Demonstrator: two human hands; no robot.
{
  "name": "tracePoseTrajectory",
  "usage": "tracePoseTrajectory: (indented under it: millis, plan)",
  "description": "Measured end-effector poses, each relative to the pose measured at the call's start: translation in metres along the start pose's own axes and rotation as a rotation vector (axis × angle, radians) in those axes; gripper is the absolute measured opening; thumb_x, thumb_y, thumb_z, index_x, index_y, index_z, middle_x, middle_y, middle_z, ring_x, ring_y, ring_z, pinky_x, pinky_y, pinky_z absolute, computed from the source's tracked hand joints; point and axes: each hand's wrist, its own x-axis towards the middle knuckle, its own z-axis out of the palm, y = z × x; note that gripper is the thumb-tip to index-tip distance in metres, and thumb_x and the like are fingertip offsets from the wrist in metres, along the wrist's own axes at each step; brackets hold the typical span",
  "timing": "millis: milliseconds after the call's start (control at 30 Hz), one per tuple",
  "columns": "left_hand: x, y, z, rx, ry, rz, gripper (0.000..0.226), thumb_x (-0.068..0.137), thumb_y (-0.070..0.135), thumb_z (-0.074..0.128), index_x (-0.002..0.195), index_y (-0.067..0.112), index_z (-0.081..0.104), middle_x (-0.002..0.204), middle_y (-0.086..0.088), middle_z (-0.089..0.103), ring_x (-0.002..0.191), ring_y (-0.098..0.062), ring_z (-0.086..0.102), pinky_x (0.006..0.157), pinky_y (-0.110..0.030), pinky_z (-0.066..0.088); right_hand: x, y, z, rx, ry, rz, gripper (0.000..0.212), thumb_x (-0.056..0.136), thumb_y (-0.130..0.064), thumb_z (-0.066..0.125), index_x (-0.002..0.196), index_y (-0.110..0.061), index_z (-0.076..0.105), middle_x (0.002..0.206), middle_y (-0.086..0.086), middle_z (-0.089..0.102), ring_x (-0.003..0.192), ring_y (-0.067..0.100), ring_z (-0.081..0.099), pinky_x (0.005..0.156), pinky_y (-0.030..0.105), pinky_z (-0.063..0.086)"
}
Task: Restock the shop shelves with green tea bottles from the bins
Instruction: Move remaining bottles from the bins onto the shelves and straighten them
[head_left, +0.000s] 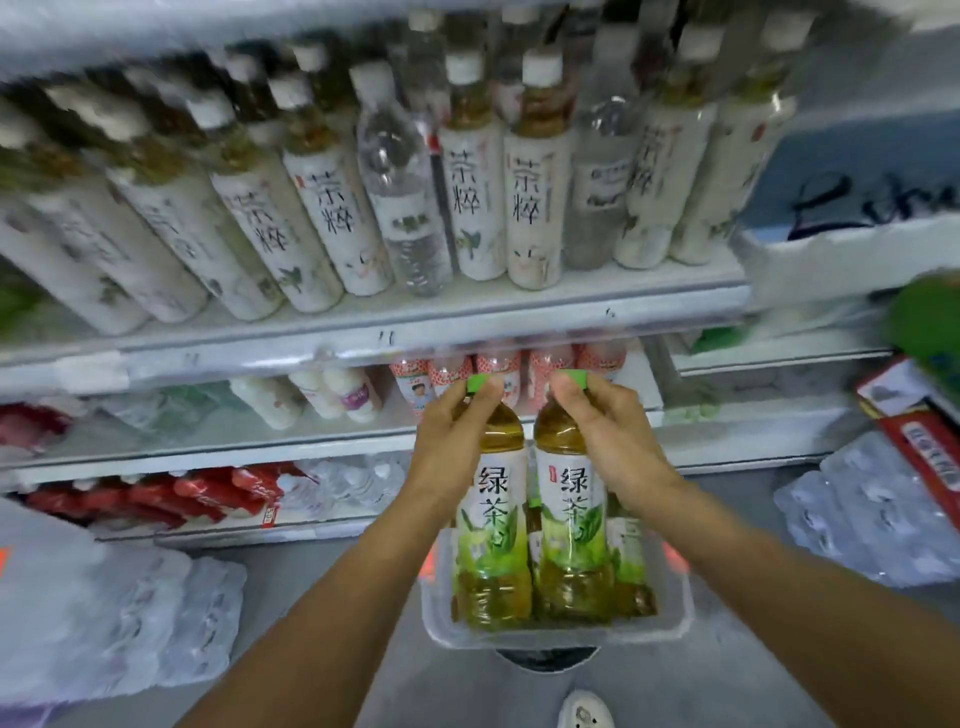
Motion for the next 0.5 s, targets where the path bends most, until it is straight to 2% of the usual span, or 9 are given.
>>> tracePoseTrajectory:
  millis: [100,200,267,333,367,433,467,500]
  plan:
    - [-0.012,0.066,-0.005,-0.069,0.031,0.050,0.022,0.094,0.045,0.064,0.090,0.026,0.075,0.087,0.005,0.076,0.090,-0.012,0.071,0.082,-0.026,0.052,-0.007,-0.063,-0.012,-0.003,-0.032,-0.085,0.026,0.098,-0.040,0.057,0.088,-0.020,0.070,0.075,-0.014,0.073,0.068,-0.008,0.064,0.063,0.005,0.044]
    - [-0.020,0.129,-0.014,-0.098,0.071,0.122,0.022,0.092,0.047,0.065,0.095,0.027,0.073,0.085,0.010,0.077,0.083,-0.006,0.072,0.076,-0.027,0.050,-0.011,-0.128,-0.025,-0.007,-0.037,-0.189,0.032,0.096,-0.042,0.059,0.087,-0.014,0.071,0.069,-0.010,0.071,0.064,-0.007,0.063,0.058,0.004,0.043]
    - [-0.028,0.169,-0.021,-0.122,0.093,0.175,0.023,0.092,0.048,0.065,0.099,0.029,0.073,0.091,0.009,0.078,0.089,-0.009,0.073,0.085,-0.033,0.053,-0.015,-0.175,-0.031,-0.001,-0.068,-0.245,0.030,0.095,-0.045,0.058,0.084,-0.020,0.071,0.071,-0.012,0.072,0.066,-0.004,0.065,0.061,0.007,0.046]
    - [-0.038,0.207,-0.029,-0.101,0.119,0.229,0.036,0.085,0.058,0.064,0.109,0.032,0.072,0.106,0.006,0.076,0.105,-0.015,0.069,0.100,-0.043,0.050,-0.016,-0.219,-0.035,0.010,-0.095,-0.309,0.031,0.095,-0.046,0.057,0.082,-0.021,0.070,0.075,-0.008,0.074,0.070,0.003,0.068,0.068,0.016,0.050]
    - [-0.042,0.225,-0.033,-0.084,0.130,0.253,0.039,0.082,0.062,0.063,0.111,0.038,0.072,0.109,0.012,0.074,0.108,-0.010,0.068,0.100,-0.043,0.049,-0.015,-0.240,-0.037,0.015,-0.093,-0.349,0.033,0.096,-0.045,0.058,0.081,-0.019,0.070,0.074,-0.006,0.073,0.070,0.006,0.068,0.071,0.021,0.051]
    - [-0.047,0.260,-0.044,-0.080,0.144,0.334,0.015,0.086,0.062,0.062,0.093,0.054,0.072,0.094,0.031,0.072,0.093,0.012,0.065,0.087,-0.035,0.050,-0.014,-0.281,-0.037,0.021,-0.074,-0.427,0.041,0.095,-0.047,0.059,0.079,-0.011,0.067,0.070,-0.005,0.069,0.067,0.008,0.064,0.071,0.025,0.050]
    - [-0.049,0.277,-0.049,-0.080,0.153,0.371,0.014,0.086,0.063,0.061,0.090,0.055,0.072,0.092,0.031,0.072,0.091,0.013,0.065,0.087,-0.033,0.050,-0.013,-0.300,-0.036,0.022,-0.073,-0.464,0.043,0.094,-0.050,0.058,0.081,-0.010,0.067,0.068,-0.005,0.067,0.065,0.006,0.063,0.068,0.023,0.050]
    - [-0.050,0.293,-0.055,-0.074,0.157,0.397,0.026,0.083,0.066,0.061,0.099,0.050,0.073,0.101,0.025,0.073,0.099,0.006,0.066,0.094,-0.035,0.050,-0.012,-0.317,-0.035,0.023,-0.080,-0.496,0.044,0.094,-0.052,0.058,0.082,-0.011,0.067,0.068,-0.005,0.066,0.065,0.005,0.062,0.066,0.021,0.050]
